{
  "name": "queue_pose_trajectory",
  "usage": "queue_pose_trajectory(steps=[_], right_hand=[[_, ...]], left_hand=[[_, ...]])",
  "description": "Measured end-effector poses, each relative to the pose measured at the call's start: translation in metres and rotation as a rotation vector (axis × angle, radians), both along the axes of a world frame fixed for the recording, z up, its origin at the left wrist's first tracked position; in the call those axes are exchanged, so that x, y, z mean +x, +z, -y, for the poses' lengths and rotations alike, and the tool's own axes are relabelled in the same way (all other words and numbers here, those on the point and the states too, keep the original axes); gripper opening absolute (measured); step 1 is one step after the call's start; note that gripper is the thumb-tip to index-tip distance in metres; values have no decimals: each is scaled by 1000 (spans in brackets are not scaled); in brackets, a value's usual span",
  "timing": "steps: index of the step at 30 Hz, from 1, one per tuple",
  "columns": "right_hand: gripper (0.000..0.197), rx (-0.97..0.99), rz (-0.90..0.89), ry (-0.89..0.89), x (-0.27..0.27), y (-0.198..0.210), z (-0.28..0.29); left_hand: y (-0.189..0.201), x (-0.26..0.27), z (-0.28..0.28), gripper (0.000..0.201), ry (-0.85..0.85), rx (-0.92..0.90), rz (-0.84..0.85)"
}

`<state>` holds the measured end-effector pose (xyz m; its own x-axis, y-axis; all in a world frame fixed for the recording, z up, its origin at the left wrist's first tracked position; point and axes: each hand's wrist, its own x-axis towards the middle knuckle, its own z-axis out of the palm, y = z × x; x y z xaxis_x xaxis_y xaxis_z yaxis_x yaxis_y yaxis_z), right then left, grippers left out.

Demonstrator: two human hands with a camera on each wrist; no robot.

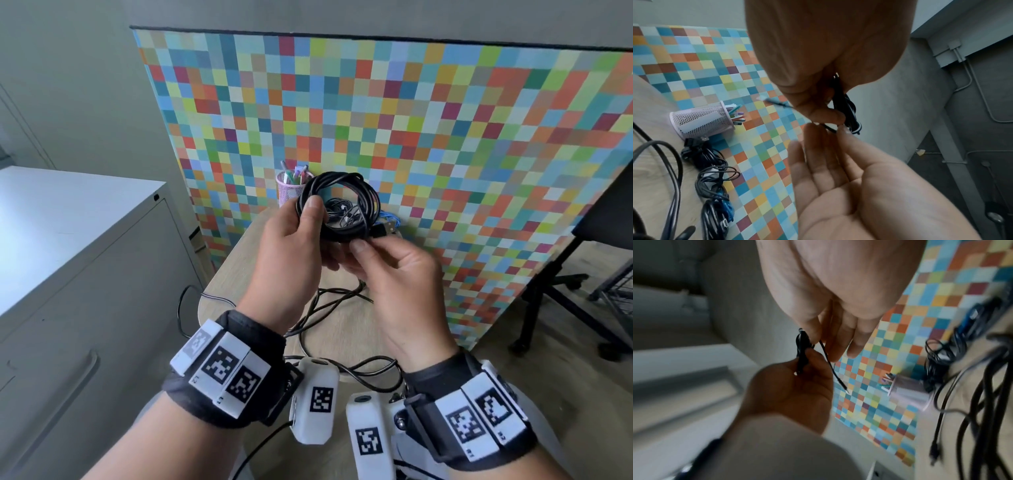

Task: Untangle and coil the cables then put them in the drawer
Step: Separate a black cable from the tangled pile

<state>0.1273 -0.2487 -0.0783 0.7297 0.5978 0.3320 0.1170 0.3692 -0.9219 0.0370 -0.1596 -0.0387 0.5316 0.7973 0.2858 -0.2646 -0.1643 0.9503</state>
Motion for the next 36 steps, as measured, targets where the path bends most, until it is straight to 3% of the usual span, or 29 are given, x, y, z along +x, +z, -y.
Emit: queue_pose_trajectory(steps=[4,8,14,20,25,28,31,36], right_hand=[[13,100,-260,164,-4,4,3],[19,179,-326,302,-8,11,5],[28,69,-400,160,-8,6,1],[30,81,-390,183,-4,7,0],[26,130,-311,298,1,6,0],[21,56,-170,310,6,5,0],[23,-25,-47,256,9,2,2],[20,-30,-55,42,10,-1,2]], left_hand=[[-9,-1,-5,34,23,92,-84],[-14,-2,-6,36,44,159,-143],[-21,3,-6,17,101,340,-196],[-17,1,-5,10,0,4,-29],[-15,-3,-16,14,-121,-188,-98],[-19,-8,-21,14,-189,-240,-139],[-20,-11,-23,13,-207,-252,-150],[-20,-14,-15,43,-299,-337,-38]])
